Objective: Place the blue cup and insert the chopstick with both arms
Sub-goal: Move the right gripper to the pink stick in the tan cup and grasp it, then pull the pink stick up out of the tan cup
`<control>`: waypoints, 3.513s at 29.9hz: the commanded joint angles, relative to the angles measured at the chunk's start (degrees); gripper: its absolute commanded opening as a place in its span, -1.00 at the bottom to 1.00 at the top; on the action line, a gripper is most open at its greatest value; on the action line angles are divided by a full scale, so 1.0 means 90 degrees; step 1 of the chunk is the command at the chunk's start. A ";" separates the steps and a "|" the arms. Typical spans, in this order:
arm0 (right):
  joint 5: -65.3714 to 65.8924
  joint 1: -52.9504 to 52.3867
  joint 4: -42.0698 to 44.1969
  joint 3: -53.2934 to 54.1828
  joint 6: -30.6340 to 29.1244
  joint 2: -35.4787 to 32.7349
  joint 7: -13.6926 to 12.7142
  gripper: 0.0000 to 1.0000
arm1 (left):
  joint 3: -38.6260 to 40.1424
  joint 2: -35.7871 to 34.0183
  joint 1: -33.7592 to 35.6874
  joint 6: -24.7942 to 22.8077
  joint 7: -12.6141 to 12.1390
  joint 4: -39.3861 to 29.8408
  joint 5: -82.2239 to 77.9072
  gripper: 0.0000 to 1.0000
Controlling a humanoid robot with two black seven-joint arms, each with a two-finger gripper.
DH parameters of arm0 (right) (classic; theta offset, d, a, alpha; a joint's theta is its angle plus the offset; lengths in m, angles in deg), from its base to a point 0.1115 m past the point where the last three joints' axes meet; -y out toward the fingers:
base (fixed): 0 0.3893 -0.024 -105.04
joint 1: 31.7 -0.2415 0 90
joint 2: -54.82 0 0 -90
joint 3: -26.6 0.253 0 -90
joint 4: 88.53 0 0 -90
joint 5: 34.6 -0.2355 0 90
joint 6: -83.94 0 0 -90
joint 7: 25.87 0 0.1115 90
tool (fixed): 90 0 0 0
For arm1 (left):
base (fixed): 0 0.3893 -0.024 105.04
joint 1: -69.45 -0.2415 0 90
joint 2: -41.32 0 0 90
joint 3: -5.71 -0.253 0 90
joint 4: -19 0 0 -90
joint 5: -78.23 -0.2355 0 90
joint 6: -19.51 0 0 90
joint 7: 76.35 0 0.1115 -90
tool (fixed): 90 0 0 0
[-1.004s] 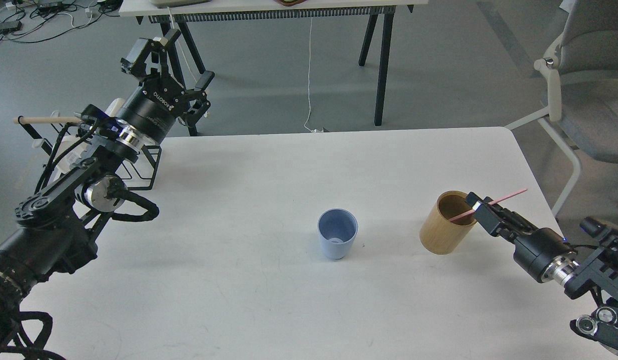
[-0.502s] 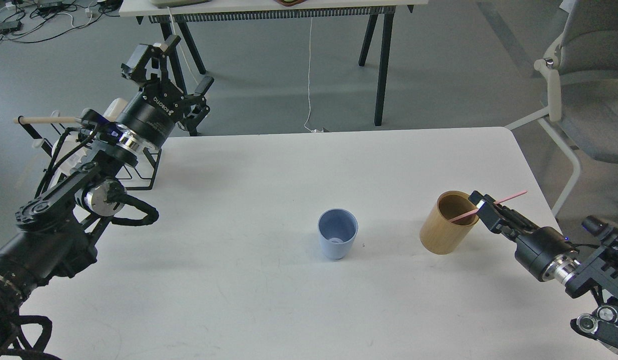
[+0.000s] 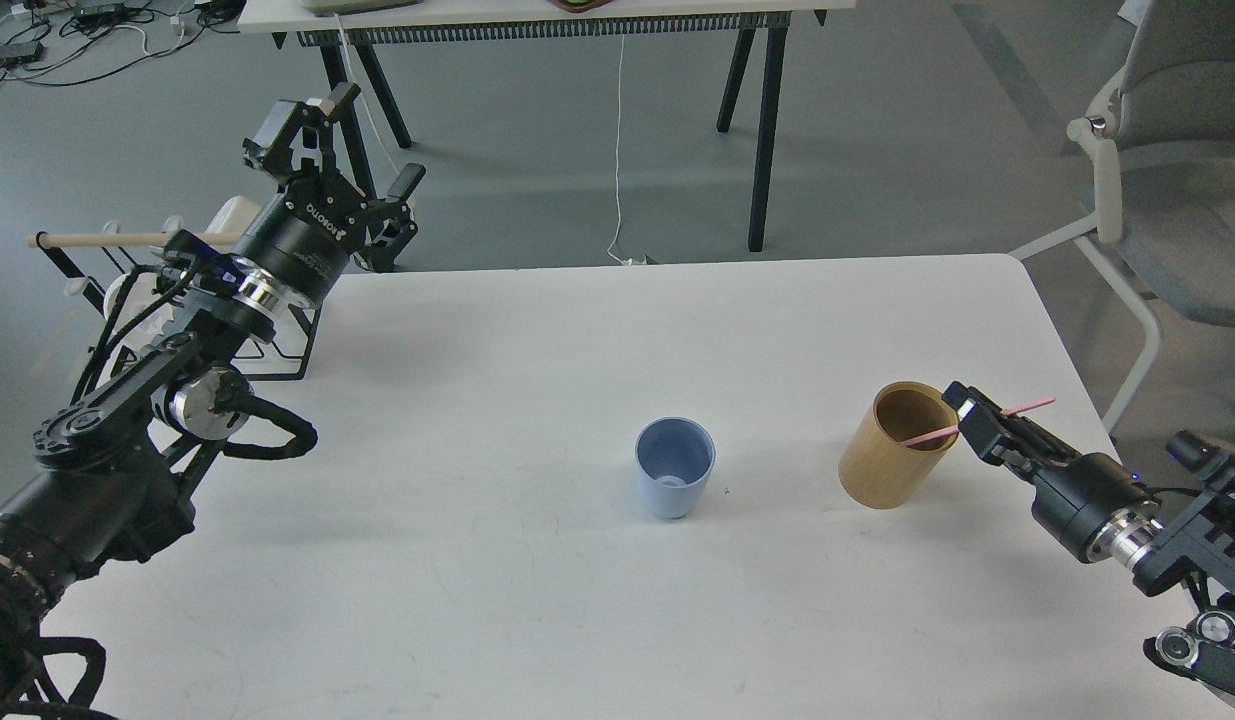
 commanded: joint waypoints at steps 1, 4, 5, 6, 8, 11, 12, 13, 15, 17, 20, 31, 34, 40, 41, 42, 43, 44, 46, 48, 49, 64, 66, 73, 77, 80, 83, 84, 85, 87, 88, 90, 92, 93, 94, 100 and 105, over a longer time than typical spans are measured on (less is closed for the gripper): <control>0.0000 0.0000 0.0010 0.0000 -0.0001 -0.0008 -0.0003 -0.61 | 0.0001 0.0011 -0.0004 0.0000 0.0000 0.0000 -0.0003 0.97; 0.0000 0.0000 0.0010 0.0010 -0.0001 -0.0008 -0.0003 -0.67 | 0.0001 0.0011 -0.0004 0.0000 0.0000 0.0000 -0.0003 0.97; 0.0000 0.0000 0.0010 0.0000 -0.0001 -0.0008 -0.0003 -0.65 | 0.0001 0.0011 -0.0004 0.0000 0.0000 0.0000 0.0007 0.97; 0.0000 0.0000 0.0010 0.0010 -0.0001 -0.0008 -0.0003 -0.61 | -0.0009 0.0011 -0.0004 0.0000 0.0000 0.0000 -0.0003 0.97; 0.0010 0.0000 0.0010 0.0000 -0.0001 -0.0018 -0.0003 -0.48 | 0.0001 0.0011 -0.0004 0.0000 0.0000 0.0000 -0.0003 0.97; 0.0000 0.0019 0.0010 -0.0019 -0.0001 -0.0037 -0.0003 -0.33 | 0.0001 0.0040 -0.0034 0.0000 0.0000 0.0009 -0.0003 0.97; 0.0010 0.0038 0.0000 -0.0029 -0.0001 -0.0047 -0.0003 -0.28 | 0.0001 0.0050 -0.0053 0.0000 0.0000 0.0009 -0.0003 0.97; 0.0010 0.0048 -0.0009 -0.0048 -0.0001 -0.0047 0.0006 -0.27 | 0.0001 0.0050 -0.0053 0.0000 0.0000 0.0009 -0.0003 0.97; 0.0010 0.0058 -0.0009 -0.0068 -0.0001 -0.0057 0.0006 -0.26 | 0.0001 0.0060 -0.0063 0.0000 0.0000 0.0009 -0.0003 0.97; 0.0010 0.0068 -0.0029 -0.0097 -0.0001 -0.0086 0.0006 -0.25 | 0.0001 0.0069 -0.0082 0.0000 0.0000 0.0048 -0.0003 0.97; 0.0010 0.0156 -0.0068 -0.0078 -0.0001 -0.0105 0.0016 -0.25 | 0.0001 0.0089 -0.0102 0.0000 0.0000 0.0078 -0.0003 0.97; 0.0000 0.0205 -0.0117 -0.0088 -0.0001 -0.0144 0.0045 -0.39 | 0.0001 0.0089 -0.0131 0.0000 0.0000 0.0088 -0.0003 0.97; 0.0000 0.0214 -0.0204 -0.0059 -0.0001 -0.0154 0.0065 -0.45 | 0.0001 0.0089 -0.0131 0.0000 0.0000 0.0097 -0.0003 0.97; 0.0000 0.0224 -0.0205 -0.0019 -0.0001 -0.0154 0.0055 -0.53 | 0.0001 0.0099 -0.0151 0.0000 0.0000 0.0097 -0.0003 0.97; 0.0000 0.0224 -0.0195 -0.0019 -0.0001 -0.0154 0.0055 -0.55 | 0.0001 0.0099 -0.0151 0.0000 0.0000 0.0097 0.0007 0.97; 0.0000 0.0224 -0.0195 -0.0010 -0.0001 -0.0154 0.0055 -0.55 | 0.0001 0.0099 -0.0161 0.0000 0.0000 0.0097 0.0007 0.97; 0.0000 0.0224 -0.0195 -0.0010 -0.0001 -0.0154 0.0055 -0.55 | 0.0001 0.0099 -0.0170 0.0000 0.0000 0.0097 -0.0003 0.97; 0.0000 0.0214 -0.0195 -0.0010 -0.0001 -0.0154 0.0055 -0.56 | 0.0001 0.0099 -0.0199 0.0000 0.0000 0.0097 0.0007 0.97; 0.0000 0.0214 -0.0195 -0.0010 -0.0001 -0.0154 0.0046 -0.60 | 0.0001 0.0099 -0.0200 0.0000 0.0000 0.0097 0.0007 0.97; 0.0000 0.0214 -0.0195 -0.0010 -0.0001 -0.0164 0.0045 -0.60 | 0.0001 0.0099 -0.0200 0.0000 0.0000 0.0097 0.0007 0.97; 0.0000 0.0214 -0.0195 -0.0010 -0.0001 -0.0164 0.0045 -0.61 | 0.0001 0.0099 -0.0200 0.0000 0.0000 0.0097 0.0007 0.97; 0.0000 0.0195 -0.0166 -0.0029 -0.0001 -0.0154 0.0026 -0.72 | 0.0011 0.0109 -0.0210 0.0000 0.0000 0.0146 0.0007 0.97; 0.0000 0.0185 -0.0166 -0.0029 -0.0001 -0.0154 0.0026 -0.76 | 0.0011 0.0109 -0.0210 0.0000 0.0000 0.0146 0.0007 0.97; 0.0000 0.0136 -0.0136 -0.0029 -0.0001 -0.0154 0.0026 -0.79 | 0.0011 0.0109 -0.0210 0.0000 0.0000 0.0146 0.0007 0.97; 0.0000 0.0136 -0.0136 -0.0049 -0.0001 -0.0154 0.0016 -0.83 | 0.0011 0.0109 -0.0210 0.0000 0.0000 0.0146 0.0007 0.97; 0.0000 0.0136 -0.0136 -0.0049 -0.0001 -0.0164 0.0016 -0.86 | 0.0011 0.0109 -0.0210 0.0000 0.0000 0.0146 0.0007 0.98; -0.0009 0.0127 -0.0146 -0.0039 -0.0001 -0.0164 0.0016 -0.90 | 0.0020 0.0118 -0.0249 0.0000 0.0000 0.0146 0.0007 0.97; 0.0000 0.0127 -0.0156 -0.0029 -0.0001 -0.0174 0.0016 -0.91 | 0.0040 0.0118 -0.0258 0.0000 0.0000 0.0136 0.0007 0.97; -0.0009 0.0117 -0.0156 -0.0029 -0.0001 -0.0174 0.0016 -0.91 | 0.0069 0.0128 -0.0258 0.0000 0.0000 0.0146 0.0007 0.98; -0.0009 0.0117 -0.0166 -0.0019 -0.0001 -0.0213 0.0016 -0.91 | 0.0089 0.0148 -0.0278 0.0000 0.0000 0.0146 0.0007 0.97; -0.0009 0.0117 -0.0175 -0.0010 -0.0001 -0.0261 0.0016 -0.91 | 0.0089 0.0167 -0.0288 0.0000 0.0000 0.0146 0.0007 0.98; -0.0009 0.0107 -0.0205 -0.0019 -0.0001 -0.0330 0.0016 -0.91 | 0.0089 0.0187 -0.0288 0.0000 0.0000 0.0146 0.0007 0.97; -0.0010 0.0107 -0.0214 -0.0010 -0.0001 -0.0379 0.0016 -0.91 | 0.0089 0.0197 -0.0288 0.0000 0.0000 0.0146 0.0007 0.97; -0.0019 0.0097 -0.0234 -0.0010 -0.0001 -0.0427 0.0016 -0.91 | 0.0089 0.0197 -0.0288 0.0000 0.0000 0.0146 0.0007 0.97; -0.0019 0.0097 -0.0263 -0.0010 -0.0001 -0.0466 0.0016 -0.91 | 0.0089 0.0197 -0.0288 0.0000 0.0000 0.0146 0.0007 0.97; -0.0058 -0.0010 -0.0614 0.0039 -0.0001 -0.0847 0.0016 -0.91 | 0.0089 0.0206 -0.0288 0.0000 0.0000 0.0136 0.0007 0.98; -0.0068 -0.0137 -0.0946 0.0088 -0.0001 -0.1218 0.0006 -0.92 | 0.0099 0.0245 -0.0307 0.0000 0.0000 0.0136 0.0007 0.98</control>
